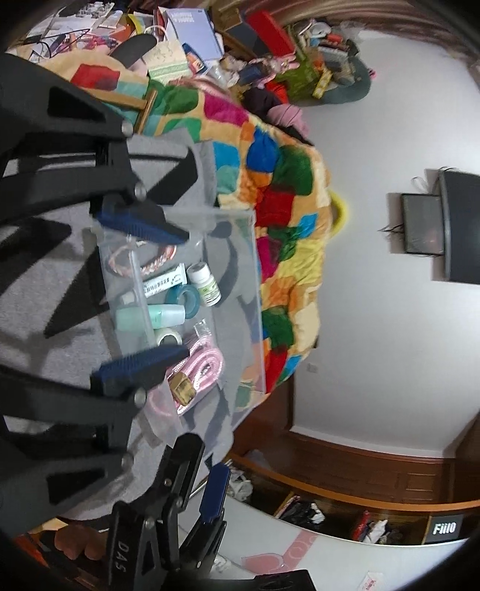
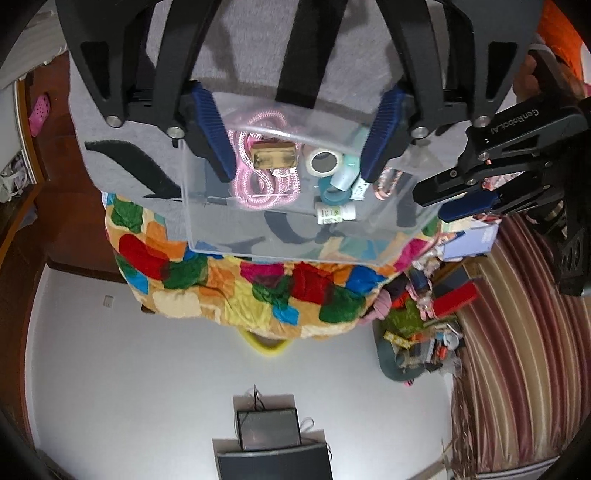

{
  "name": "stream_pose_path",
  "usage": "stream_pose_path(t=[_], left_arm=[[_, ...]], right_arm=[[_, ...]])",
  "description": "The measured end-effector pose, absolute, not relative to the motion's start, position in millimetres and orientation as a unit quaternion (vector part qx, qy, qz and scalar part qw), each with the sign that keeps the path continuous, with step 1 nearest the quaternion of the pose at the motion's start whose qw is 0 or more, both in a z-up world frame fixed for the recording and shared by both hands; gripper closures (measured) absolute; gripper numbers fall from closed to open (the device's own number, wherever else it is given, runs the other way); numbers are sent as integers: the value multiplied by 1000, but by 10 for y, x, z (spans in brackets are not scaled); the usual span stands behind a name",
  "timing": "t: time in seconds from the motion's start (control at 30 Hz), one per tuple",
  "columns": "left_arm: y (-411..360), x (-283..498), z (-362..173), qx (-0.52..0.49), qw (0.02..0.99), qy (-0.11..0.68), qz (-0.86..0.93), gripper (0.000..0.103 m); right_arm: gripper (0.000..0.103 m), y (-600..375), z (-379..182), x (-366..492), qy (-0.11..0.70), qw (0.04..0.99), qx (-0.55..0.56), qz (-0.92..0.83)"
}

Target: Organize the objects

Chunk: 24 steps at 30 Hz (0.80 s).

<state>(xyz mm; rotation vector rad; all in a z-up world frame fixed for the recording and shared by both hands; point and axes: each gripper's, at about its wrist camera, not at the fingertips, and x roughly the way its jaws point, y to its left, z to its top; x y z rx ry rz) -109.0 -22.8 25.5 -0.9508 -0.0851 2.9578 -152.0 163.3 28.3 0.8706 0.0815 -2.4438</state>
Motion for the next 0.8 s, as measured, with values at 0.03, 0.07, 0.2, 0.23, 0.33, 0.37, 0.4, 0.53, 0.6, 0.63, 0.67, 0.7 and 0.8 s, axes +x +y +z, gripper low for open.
stream_pose_path(t=[0.03, 0.07, 0.2, 0.23, 0.33, 0.37, 0.4, 0.53, 0.6, 0.63, 0.67, 0.7, 0.8], left_arm=[[-231, -1053, 267, -302, 16, -27, 953, 39], [-231, -1002, 269, -297, 17, -28, 954, 37], [-188, -866, 212, -295, 19, -26, 955, 27], [-171, -840, 186, -295, 19, -24, 955, 24], [-126, -766, 113, -295, 17, -21, 955, 18], [-108, -748, 83, -295, 18, -22, 955, 18], [-93, -735, 59, -296, 20, -24, 955, 17], [-34, -702, -37, -302, 25, -30, 953, 16], [-10, -677, -63, -303, 25, -33, 952, 16], [-9, -670, -69, -303, 27, -36, 952, 16], [-7, -660, -76, -302, 27, -39, 952, 16], [-1, -648, -72, -302, 26, -38, 952, 16], [17, -620, -72, -299, 25, -37, 953, 16]], right_arm=[[29, 1650, 295, -1473, 31, 269, 317, -909], [26, 1675, 299, -1412, 32, 268, 310, -912], [21, 1726, 258, -1287, 31, 267, 299, -916], [20, 1741, 235, -1261, 29, 268, 299, -916], [20, 1783, 145, -1202, 27, 268, 300, -915], [19, 1789, 114, -1184, 30, 267, 302, -915], [19, 1794, 92, -1168, 34, 266, 301, -915], [19, 1812, 33, -1079, 45, 262, 296, -917], [19, 1806, 17, -1029, 49, 265, 292, -918], [19, 1803, 5, -1004, 51, 265, 290, -918], [19, 1796, 0, -986, 54, 266, 288, -918], [19, 1783, -5, -969, 58, 266, 287, -918], [19, 1743, -2, -931, 64, 269, 283, -918]])
